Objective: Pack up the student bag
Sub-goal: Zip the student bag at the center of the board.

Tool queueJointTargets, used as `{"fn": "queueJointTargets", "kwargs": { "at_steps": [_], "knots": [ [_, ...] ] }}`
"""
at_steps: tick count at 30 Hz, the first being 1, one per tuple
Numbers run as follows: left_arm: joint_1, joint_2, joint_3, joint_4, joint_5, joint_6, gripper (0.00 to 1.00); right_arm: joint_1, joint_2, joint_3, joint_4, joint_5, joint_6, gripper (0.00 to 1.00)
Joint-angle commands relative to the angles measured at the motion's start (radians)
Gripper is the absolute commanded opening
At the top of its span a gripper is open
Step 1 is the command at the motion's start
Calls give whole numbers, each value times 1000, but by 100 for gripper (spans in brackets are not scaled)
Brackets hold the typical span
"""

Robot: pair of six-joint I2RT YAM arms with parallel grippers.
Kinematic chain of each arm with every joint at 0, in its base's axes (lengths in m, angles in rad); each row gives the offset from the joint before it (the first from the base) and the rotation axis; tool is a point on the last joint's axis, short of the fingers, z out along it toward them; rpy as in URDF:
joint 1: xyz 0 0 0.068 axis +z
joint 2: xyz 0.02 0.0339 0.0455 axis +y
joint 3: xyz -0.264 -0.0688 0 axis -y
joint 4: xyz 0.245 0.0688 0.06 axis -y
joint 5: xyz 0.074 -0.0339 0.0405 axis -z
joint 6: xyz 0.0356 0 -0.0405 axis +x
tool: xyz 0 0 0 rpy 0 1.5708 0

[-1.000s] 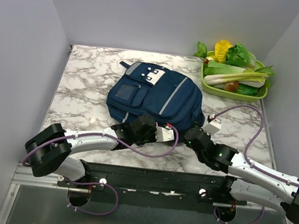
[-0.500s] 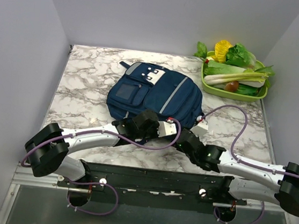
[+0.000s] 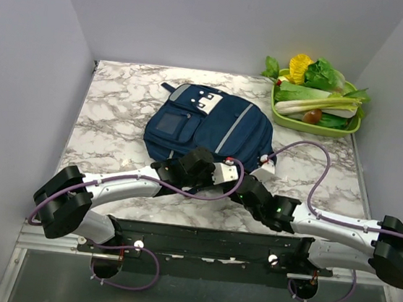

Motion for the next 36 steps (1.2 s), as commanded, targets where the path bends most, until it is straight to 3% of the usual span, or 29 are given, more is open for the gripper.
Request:
{"fn": "queueJointTargets", "kwargs": {
  "at_steps": [1, 20, 23, 27, 36],
  "knots": [
    [1, -19, 51, 38, 37, -16, 0, 11, 18, 8, 58, 4, 0, 44],
    [1, -8, 78, -3, 65, -27, 0, 11, 114, 63, 54, 121, 15, 32],
    [1, -8, 80, -5, 70, -25, 0, 11, 114, 65, 79, 113, 6, 27],
    [1, -5, 80, -5, 73, -27, 0, 11, 94, 48, 87, 110, 27, 1],
    [1, -30, 37, -6, 51, 16, 0, 10, -116, -104, -13, 161, 220, 0]
  ]
}}
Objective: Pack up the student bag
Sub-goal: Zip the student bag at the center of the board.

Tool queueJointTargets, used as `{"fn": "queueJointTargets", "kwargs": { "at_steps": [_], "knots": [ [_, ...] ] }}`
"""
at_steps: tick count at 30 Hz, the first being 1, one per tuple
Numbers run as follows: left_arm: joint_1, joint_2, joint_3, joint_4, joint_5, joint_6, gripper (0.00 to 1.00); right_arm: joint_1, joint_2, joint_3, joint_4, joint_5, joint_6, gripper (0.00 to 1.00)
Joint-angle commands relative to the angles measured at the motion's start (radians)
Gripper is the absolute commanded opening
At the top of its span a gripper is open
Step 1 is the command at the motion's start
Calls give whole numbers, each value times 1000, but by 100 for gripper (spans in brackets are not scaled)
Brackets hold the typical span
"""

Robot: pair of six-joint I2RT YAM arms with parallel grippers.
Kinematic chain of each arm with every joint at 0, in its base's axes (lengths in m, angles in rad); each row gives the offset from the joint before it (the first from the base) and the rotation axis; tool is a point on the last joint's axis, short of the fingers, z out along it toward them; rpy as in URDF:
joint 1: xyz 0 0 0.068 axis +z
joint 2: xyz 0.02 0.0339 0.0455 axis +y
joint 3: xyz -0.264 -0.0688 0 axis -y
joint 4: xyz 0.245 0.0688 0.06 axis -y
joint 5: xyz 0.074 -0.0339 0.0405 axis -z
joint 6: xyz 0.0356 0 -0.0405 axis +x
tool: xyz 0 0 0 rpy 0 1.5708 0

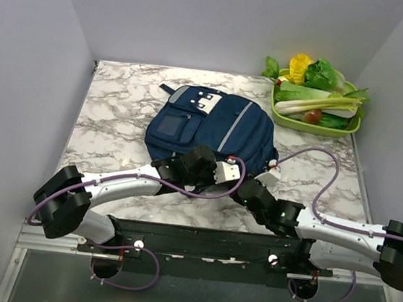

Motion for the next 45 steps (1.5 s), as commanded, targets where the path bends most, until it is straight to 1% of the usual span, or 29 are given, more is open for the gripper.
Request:
{"fn": "queueJointTargets", "kwargs": {
  "at_steps": [1, 3, 4, 6, 8, 13, 18, 19, 24, 25, 27, 28, 30, 31, 32, 33, 34, 35, 36, 37, 39, 40, 43, 45],
  "knots": [
    [-3, -33, -5, 29, 9, 34, 0, 0, -152, -91, -46, 109, 153, 1],
    [-1, -39, -13, 18, -1, 54, 0, -3, -201, -131, -49, 120, 190, 1],
    [0, -45, -24, 15, -7, 62, 0, -8, -253, -138, -58, 134, 198, 0],
    [8, -52, -35, 6, -18, 86, 0, -12, -296, -142, -83, 150, 215, 1],
    [15, -61, -47, 0, -21, 100, 0, -25, -339, -131, -155, 174, 236, 0],
    [38, -85, -71, -9, -30, 114, 0, -38, -390, -115, -342, 207, 377, 0],
    [69, -118, -108, -40, -33, 158, 0, -55, -486, -134, -450, 236, 474, 1],
    [77, -130, -125, -46, -59, 181, 0, -58, -499, -135, -468, 243, 477, 1],
    [114, -165, -176, -81, -91, 246, 0, -69, -563, -140, -519, 247, 474, 0],
    [120, -176, -186, -86, -94, 252, 0, -71, -568, -142, -503, 241, 460, 0],
    [132, -187, -186, -112, -97, 255, 0, -69, -553, -140, -453, 201, 375, 1],
    [132, -196, -173, -124, -97, 252, 0, -69, -537, -137, -407, 180, 352, 0],
    [137, -203, -147, -161, -105, 235, 0, -69, -478, -119, -376, 106, 290, 0],
    [138, -208, -107, -175, -104, 231, 0, -71, -458, -97, -365, 82, 278, 1],
    [138, -210, -85, -190, -102, 220, 0, -69, -436, -86, -365, 41, 267, 8],
    [140, -211, -65, -218, -93, 197, 0, -71, -409, -77, -365, 22, 243, 17],
    [141, -213, -26, -232, -87, 185, 0, -69, -398, -59, -377, 8, 230, 33],
    [143, -213, -7, -244, -79, 169, 0, -71, -393, -48, -396, -10, 224, 42],
    [144, -213, 10, -267, -59, 157, 0, -71, -384, -36, -420, -17, 215, 47],
    [146, -213, 36, -278, -50, 131, 0, -69, -379, -21, -474, -20, 201, 56],
    [149, -214, 57, -301, -42, 110, 0, -71, -369, 38, -547, -27, 167, 61],
    [150, -216, 73, -307, -15, 91, 0, -71, -352, 61, -628, -26, 155, 63],
    [157, -216, 84, -316, 5, 74, 0, -69, -320, 125, -712, -27, 88, 64],
    [157, -213, 82, -315, 15, 64, 0, -69, -306, 148, -703, -52, -18, 64]
  ]
}}
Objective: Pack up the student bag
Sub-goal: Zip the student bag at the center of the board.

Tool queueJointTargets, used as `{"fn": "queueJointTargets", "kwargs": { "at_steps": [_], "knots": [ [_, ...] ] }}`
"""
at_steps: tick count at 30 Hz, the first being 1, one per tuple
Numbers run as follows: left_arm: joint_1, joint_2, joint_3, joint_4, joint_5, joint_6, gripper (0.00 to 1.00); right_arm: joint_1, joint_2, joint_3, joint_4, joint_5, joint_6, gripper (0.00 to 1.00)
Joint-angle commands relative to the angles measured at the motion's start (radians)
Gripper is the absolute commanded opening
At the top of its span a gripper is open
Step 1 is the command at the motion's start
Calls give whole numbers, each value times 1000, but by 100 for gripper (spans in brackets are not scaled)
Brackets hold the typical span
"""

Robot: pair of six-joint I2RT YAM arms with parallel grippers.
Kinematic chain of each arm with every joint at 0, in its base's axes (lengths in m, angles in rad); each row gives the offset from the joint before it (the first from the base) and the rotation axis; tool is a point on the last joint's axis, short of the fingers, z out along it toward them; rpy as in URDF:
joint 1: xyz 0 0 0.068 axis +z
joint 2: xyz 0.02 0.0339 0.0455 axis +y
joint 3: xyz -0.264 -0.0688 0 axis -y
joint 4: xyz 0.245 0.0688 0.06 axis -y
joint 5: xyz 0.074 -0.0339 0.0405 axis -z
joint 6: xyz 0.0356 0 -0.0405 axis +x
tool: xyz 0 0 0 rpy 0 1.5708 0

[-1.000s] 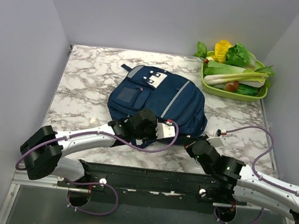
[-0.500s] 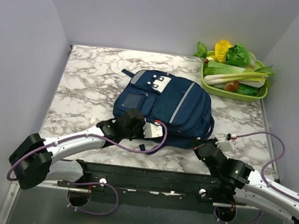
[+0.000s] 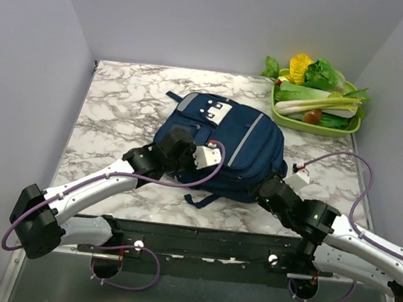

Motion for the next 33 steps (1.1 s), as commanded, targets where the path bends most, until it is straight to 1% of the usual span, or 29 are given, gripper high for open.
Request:
{"fn": "queueJointTargets", "kwargs": {
  "at_steps": [1, 3, 4, 8, 10, 11, 12, 13, 15, 17, 18, 20, 21, 22, 24, 25, 27, 28, 29, 30, 31, 33],
  "knots": [
    [8, -4, 16, -47, 42, -56, 0, -5, 36, 72, -119, -32, -186, 63],
    [8, -3, 16, -44, 44, -60, 0, -5, 76, 88, -153, -30, -201, 61],
    [8, 2, 21, -44, 47, -61, 0, -5, 92, 107, -203, -29, -195, 60],
    [11, 8, 32, -45, 52, -62, 0, 11, 153, 150, -297, -9, -177, 56],
    [10, 11, 36, -48, 58, -65, 0, 20, 185, 174, -342, -1, -195, 53],
    [11, 12, 39, -51, 62, -67, 0, 26, 201, 203, -360, 7, -206, 53],
    [10, 14, 39, -51, 67, -70, 0, 28, 237, 216, -372, 7, -239, 54],
    [10, 16, 41, -51, 69, -76, 0, 28, 257, 230, -409, 8, -250, 57],
    [11, 19, 42, -42, 69, -85, 0, 29, 303, 260, -457, 42, -244, 60],
    [11, 29, 52, -38, 73, -108, 3, 32, 343, 262, -459, 66, -269, 63],
    [10, 34, 56, -36, 75, -117, 5, 34, 342, 251, -434, 69, -322, 63],
    [10, 48, 78, -36, 87, -139, 12, 35, 310, 215, -321, 76, -377, 64],
    [10, 51, 85, -36, 93, -143, 15, 34, 291, 169, -272, 79, -440, 64],
    [13, 55, 98, -36, 96, -148, 23, 34, 268, 136, -183, 85, -463, 65],
    [26, 66, 101, -32, 102, -153, 31, 34, 199, 84, -95, 109, -514, 65],
    [34, 81, 90, -27, 104, -151, 36, 34, 176, 29, -13, 119, -561, 65],
    [68, 104, 82, -22, 114, -154, 36, 35, 112, -12, 66, 117, -630, 65],
    [114, 135, 85, -27, 130, -157, 36, 34, 98, -43, 159, 108, -672, 65],
    [143, 150, 90, -36, 148, -160, 36, 34, 86, -57, 198, 84, -706, 65],
    [166, 164, 93, -56, 176, -154, 36, 34, 87, -60, 224, 74, -748, 65],
    [203, 181, 89, -59, 182, -140, 36, 34, 98, -60, 244, 71, -753, 65],
    [234, 184, 76, -65, 208, -119, 36, 34, 133, -40, 246, 70, -755, 66]
  ]
}}
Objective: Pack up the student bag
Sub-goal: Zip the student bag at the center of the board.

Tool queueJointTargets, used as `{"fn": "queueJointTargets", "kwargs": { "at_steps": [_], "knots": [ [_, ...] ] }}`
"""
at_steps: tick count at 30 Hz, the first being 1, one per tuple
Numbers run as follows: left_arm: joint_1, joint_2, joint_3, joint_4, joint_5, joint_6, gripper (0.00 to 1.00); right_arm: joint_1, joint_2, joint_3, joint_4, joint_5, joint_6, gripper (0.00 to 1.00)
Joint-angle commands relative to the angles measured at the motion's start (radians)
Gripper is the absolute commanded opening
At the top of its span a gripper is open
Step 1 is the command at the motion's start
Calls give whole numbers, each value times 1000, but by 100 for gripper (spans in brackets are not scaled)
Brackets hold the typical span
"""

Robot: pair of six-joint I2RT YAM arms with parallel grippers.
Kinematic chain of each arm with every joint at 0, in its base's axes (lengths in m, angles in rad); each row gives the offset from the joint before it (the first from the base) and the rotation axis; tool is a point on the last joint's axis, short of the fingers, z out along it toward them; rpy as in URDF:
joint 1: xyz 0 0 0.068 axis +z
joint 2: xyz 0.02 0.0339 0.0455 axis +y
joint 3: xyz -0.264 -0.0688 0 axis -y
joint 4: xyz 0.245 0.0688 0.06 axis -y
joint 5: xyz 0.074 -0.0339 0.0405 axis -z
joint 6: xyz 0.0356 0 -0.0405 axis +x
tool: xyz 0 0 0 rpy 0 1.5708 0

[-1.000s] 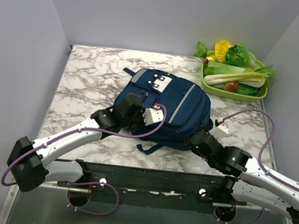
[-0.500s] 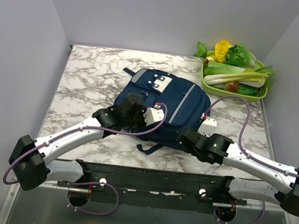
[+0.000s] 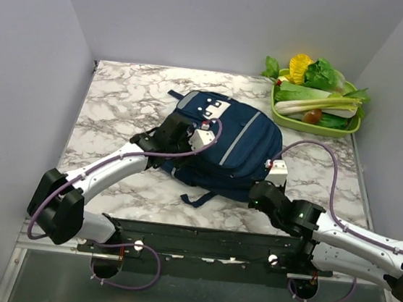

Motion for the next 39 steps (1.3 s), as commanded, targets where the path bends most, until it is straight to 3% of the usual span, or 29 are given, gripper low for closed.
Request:
{"fn": "queueJointTargets", "kwargs": {
  "at_steps": [1, 6, 10, 14, 19, 22, 28, 32, 35, 39],
  "knots": [
    [100, 29, -13, -35, 62, 48, 36, 5, 86, 19, 172, 5, -118, 66],
    [139, 60, -46, -33, 37, 99, 35, 5, 229, 73, 180, -44, -107, 66],
    [198, 199, -10, -2, -73, 65, 14, 6, 266, 76, 270, -139, -109, 64],
    [342, 311, 105, 14, -84, 41, 4, 5, 259, 74, 344, -241, -98, 62],
    [535, 451, 280, 4, -76, 29, 0, 6, 246, 62, 448, -353, -92, 60],
    [568, 498, 400, -19, -58, -7, 0, 5, 243, 71, 469, -379, -100, 60],
    [564, 411, 444, -69, 93, -91, 1, 6, 222, 98, 373, -319, -81, 59],
    [539, 282, 354, -124, 242, -120, 4, 9, 222, 79, 345, -308, -38, 57],
    [484, 167, 249, -125, 275, -105, 6, 66, 220, 53, 380, -256, -29, 54],
    [412, 103, 188, -134, 252, -90, 7, 181, 281, 70, 401, -77, -38, 52]
  ]
}}
